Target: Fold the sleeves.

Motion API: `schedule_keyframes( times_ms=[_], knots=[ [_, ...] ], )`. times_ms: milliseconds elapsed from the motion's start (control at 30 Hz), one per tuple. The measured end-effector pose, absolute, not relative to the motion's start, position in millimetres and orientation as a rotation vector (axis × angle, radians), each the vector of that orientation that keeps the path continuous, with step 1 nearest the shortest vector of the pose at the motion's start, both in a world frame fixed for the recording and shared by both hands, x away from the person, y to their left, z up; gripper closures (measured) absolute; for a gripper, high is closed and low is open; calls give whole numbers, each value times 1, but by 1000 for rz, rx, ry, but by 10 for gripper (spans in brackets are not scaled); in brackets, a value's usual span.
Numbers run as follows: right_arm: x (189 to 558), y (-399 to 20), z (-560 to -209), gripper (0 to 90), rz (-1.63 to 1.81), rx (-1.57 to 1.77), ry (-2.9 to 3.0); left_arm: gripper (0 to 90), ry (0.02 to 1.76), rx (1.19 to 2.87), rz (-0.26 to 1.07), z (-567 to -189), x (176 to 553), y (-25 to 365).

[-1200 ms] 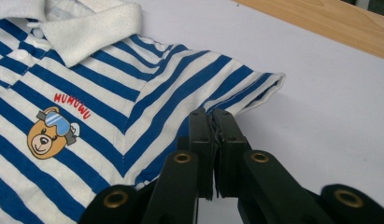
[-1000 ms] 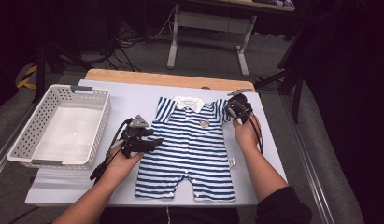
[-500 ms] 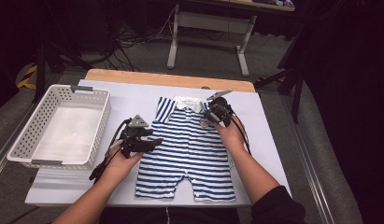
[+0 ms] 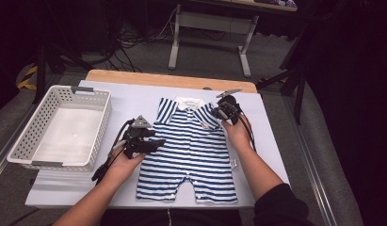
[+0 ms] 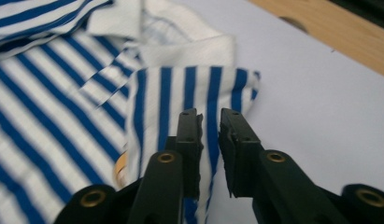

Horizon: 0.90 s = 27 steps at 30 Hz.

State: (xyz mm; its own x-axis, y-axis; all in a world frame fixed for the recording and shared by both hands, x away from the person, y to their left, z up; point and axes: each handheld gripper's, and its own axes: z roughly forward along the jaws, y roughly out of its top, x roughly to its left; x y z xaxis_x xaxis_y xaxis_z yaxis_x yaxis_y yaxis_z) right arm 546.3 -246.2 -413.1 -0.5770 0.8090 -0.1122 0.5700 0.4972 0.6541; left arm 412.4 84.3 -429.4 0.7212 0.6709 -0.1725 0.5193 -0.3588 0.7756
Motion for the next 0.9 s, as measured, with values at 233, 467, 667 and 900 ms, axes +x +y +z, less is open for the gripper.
schedule_keyframes(
  times_ms=[233,467,667,900],
  knots=[
    [582,-241,-431,610,779,1278,2258,438,902,2049,214,-431,416,85],
    [598,-245,-440,642,858,1366,2201,435,896,2052,214,-431,416,84],
    [604,-248,-448,833,882,1394,2204,433,900,2058,212,-432,418,82],
    [607,-254,-440,895,824,1375,2205,433,907,2052,208,-433,421,82]
  ],
)
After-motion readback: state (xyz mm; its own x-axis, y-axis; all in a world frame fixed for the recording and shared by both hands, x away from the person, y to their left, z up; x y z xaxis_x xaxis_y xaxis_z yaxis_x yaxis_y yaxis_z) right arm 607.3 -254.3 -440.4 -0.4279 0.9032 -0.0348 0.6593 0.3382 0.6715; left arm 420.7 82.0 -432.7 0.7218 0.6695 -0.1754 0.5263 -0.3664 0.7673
